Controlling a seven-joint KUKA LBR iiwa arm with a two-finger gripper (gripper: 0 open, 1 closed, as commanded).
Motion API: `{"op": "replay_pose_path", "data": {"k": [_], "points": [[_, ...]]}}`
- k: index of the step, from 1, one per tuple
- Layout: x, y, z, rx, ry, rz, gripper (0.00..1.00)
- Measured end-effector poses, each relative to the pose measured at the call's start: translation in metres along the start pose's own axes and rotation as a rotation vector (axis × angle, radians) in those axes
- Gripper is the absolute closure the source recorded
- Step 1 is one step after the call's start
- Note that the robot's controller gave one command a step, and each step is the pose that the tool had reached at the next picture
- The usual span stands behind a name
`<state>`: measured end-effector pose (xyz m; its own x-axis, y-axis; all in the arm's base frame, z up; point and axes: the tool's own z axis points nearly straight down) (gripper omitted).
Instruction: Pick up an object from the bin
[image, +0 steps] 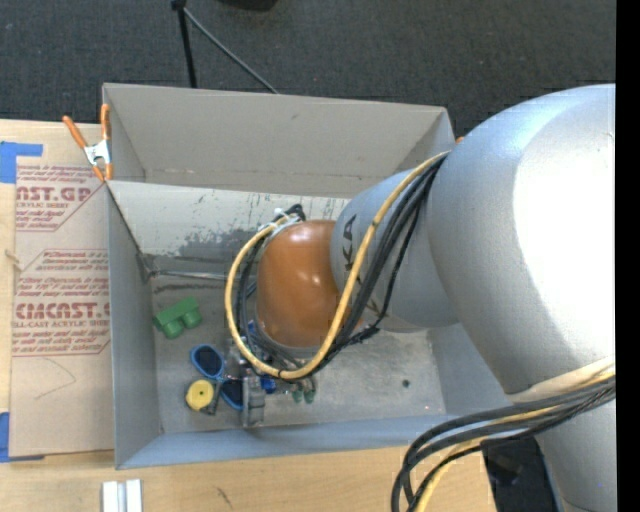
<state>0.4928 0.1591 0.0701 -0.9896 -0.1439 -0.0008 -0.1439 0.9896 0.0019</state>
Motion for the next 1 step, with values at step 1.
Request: {"op": "replay_pose_path", "data": {"k": [1], "points": [[-0.0076,0.0168,-0.1503,0.0,-0.006,0.005,1.0]]}}
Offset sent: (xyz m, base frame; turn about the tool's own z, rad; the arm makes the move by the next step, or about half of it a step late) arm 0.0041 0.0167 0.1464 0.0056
